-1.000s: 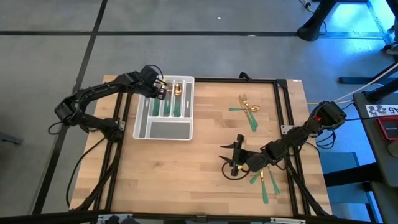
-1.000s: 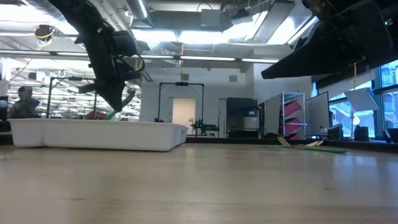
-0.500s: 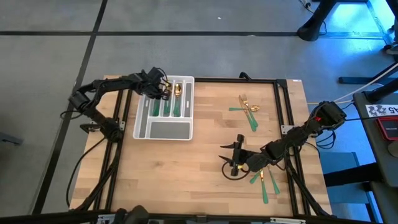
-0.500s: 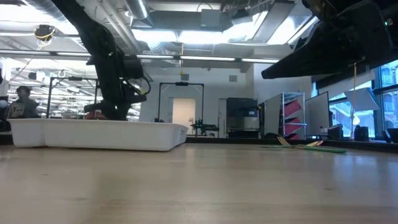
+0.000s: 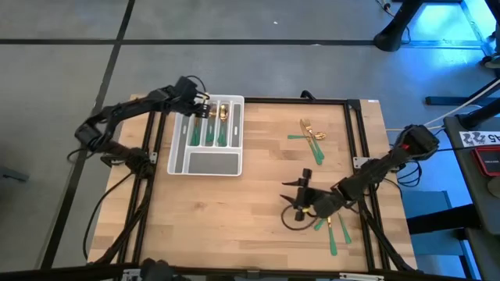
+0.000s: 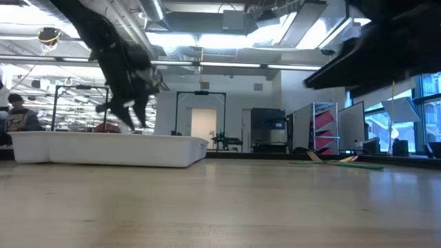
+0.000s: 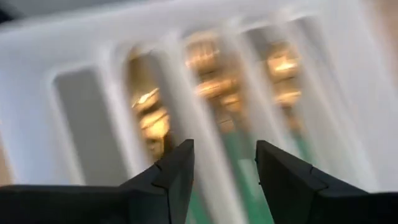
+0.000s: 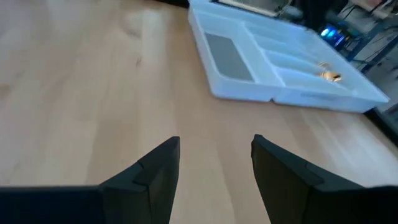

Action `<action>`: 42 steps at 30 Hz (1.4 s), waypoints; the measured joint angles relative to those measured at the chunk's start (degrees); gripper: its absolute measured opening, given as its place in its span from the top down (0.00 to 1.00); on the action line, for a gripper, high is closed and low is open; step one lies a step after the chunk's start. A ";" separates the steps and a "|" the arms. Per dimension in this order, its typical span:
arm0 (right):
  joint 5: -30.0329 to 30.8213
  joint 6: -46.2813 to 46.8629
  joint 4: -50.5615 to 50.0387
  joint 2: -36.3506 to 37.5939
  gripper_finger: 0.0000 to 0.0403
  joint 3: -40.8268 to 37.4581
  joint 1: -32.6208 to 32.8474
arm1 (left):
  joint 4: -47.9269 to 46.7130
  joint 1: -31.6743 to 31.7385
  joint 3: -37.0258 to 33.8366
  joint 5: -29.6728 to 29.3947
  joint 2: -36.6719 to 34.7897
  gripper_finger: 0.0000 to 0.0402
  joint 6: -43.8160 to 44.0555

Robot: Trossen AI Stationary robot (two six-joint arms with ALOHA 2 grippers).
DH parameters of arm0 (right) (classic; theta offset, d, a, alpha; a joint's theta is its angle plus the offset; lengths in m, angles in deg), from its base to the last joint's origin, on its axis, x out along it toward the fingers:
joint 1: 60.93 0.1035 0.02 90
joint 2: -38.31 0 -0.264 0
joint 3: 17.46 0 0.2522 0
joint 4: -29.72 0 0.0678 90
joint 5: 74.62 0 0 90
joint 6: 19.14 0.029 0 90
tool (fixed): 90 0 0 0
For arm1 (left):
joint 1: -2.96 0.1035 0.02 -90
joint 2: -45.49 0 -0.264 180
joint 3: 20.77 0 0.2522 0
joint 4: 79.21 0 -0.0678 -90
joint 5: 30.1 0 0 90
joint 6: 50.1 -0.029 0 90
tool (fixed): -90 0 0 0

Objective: Sort silverware
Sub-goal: Put the green fork into the white cutlery tray

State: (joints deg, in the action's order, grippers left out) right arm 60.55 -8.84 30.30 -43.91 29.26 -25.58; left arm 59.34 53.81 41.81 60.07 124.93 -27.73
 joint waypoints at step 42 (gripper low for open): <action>-30.57 105.68 -47.07 12.84 0.51 -6.60 20.94 | 27.37 -75.18 -0.02 -51.48 17.36 0.59 18.85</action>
State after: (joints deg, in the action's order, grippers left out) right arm 29.98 96.84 -16.77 -31.07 22.66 -4.64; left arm 86.71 -21.38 41.79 8.59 142.28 -8.88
